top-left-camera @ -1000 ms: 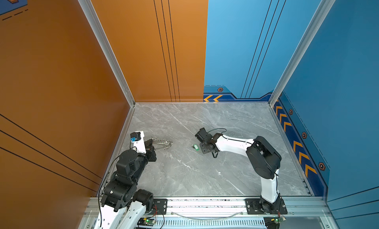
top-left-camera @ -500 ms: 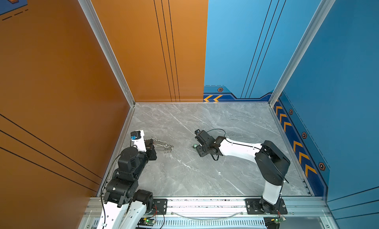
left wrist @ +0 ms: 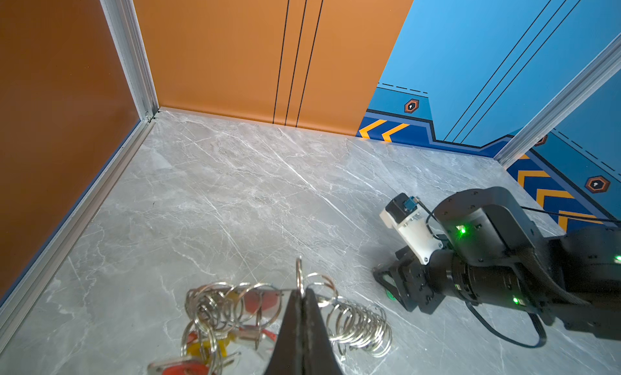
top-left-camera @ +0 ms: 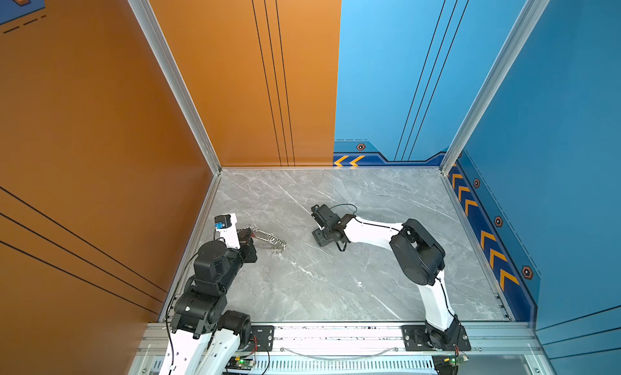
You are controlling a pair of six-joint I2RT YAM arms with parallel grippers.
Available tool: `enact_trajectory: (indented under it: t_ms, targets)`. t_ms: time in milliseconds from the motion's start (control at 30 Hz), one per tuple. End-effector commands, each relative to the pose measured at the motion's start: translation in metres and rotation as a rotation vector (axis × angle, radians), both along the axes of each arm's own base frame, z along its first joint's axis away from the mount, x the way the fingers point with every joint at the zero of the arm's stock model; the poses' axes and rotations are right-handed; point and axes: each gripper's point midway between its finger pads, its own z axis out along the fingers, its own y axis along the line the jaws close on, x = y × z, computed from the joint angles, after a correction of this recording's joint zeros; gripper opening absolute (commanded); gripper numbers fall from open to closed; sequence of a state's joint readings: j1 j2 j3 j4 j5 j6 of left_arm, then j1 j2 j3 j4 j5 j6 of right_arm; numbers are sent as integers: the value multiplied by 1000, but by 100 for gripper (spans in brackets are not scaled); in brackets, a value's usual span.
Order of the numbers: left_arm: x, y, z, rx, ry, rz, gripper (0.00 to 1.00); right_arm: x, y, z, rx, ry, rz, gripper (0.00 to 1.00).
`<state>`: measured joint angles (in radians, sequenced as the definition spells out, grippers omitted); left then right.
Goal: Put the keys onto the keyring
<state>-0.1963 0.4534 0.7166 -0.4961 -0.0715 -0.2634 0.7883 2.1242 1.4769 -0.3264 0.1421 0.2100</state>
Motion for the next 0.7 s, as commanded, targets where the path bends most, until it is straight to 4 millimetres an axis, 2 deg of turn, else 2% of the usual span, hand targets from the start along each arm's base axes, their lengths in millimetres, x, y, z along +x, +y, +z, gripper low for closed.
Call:
enact_trajectory:
  t_ms: [0, 67, 133, 233, 367, 467, 533, 667]
  targets:
    - [5, -2, 14, -33, -55, -7, 0, 5, -28, -26, -58, 66, -94, 68]
    - [5, -2, 14, -36, -55, -6, 0, 11, -31, -25, -40, 74, -118, 64]
    - [5, -2, 14, -37, -55, -6, 0, 13, -35, -23, -38, 80, -134, 56]
    - [5, -2, 13, -37, -53, -4, 0, 5, -36, -20, -27, 98, -128, 50]
    - [6, -2, 12, -38, -49, -5, 0, -13, -28, -12, -35, 87, -90, 59]
    - [7, -3, 12, -45, -47, -11, 0, -19, -26, -6, -1, 107, -126, 64]
    - [7, -4, 11, -47, -44, -13, 0, -17, -30, -6, 15, 134, -189, 65]
    - [8, -4, 10, -49, -39, -16, 0, -20, -19, -7, 12, 163, -192, 65]
